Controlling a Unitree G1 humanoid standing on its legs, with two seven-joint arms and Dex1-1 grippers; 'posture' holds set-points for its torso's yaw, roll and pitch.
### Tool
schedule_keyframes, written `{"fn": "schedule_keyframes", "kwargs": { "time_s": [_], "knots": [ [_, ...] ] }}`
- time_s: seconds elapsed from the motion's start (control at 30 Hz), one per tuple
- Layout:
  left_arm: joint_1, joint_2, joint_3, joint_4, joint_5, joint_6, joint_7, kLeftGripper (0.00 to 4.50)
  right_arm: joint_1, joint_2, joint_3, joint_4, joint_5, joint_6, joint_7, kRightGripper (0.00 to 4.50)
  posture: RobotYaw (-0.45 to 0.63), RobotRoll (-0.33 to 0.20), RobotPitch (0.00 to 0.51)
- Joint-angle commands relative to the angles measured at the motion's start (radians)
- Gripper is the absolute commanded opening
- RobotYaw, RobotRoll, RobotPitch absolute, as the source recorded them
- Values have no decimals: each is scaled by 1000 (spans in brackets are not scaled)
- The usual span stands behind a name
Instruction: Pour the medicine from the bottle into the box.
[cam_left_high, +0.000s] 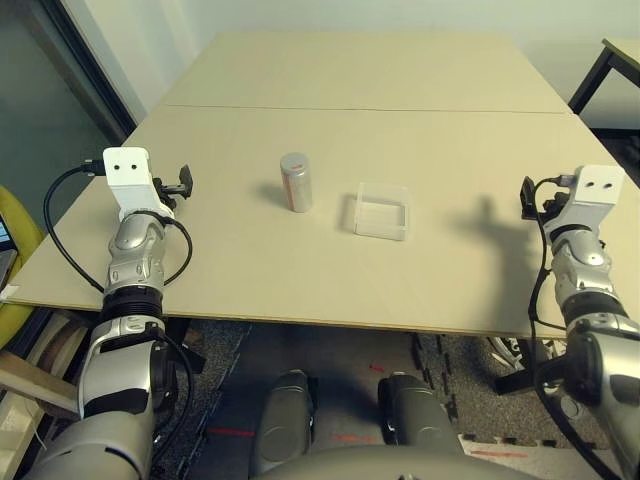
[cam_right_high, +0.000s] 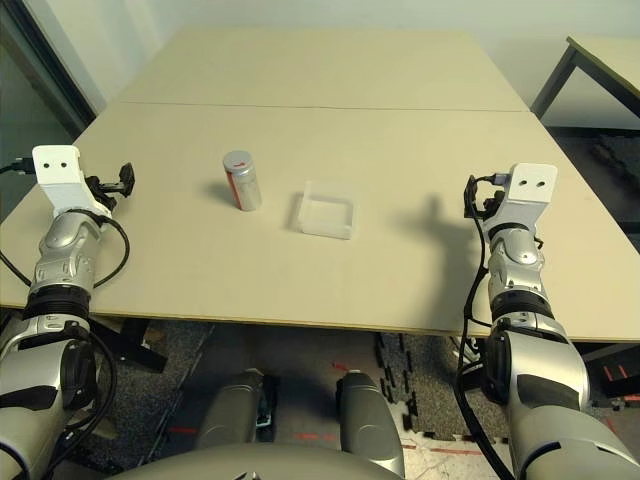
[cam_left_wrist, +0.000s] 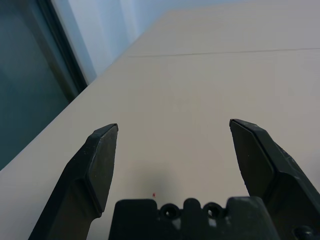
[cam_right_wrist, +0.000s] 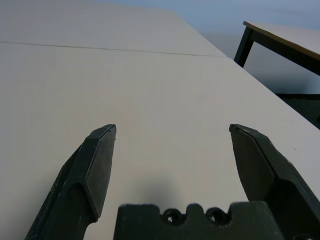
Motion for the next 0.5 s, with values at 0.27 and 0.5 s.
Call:
{"fn": "schedule_keyframes", "kwargs": {
  "time_s": [0.27,0.5],
  "knots": [
    [46,50,-5,-101,-43,52,-168,4484,-22,-20,15,-22,5,4,100,4500,-12,0,66],
    [121,174,-20,-249,-114,118,-444,4484,17,-50,21,-265,142,189,500,4500,-24,0,63]
  ]
}}
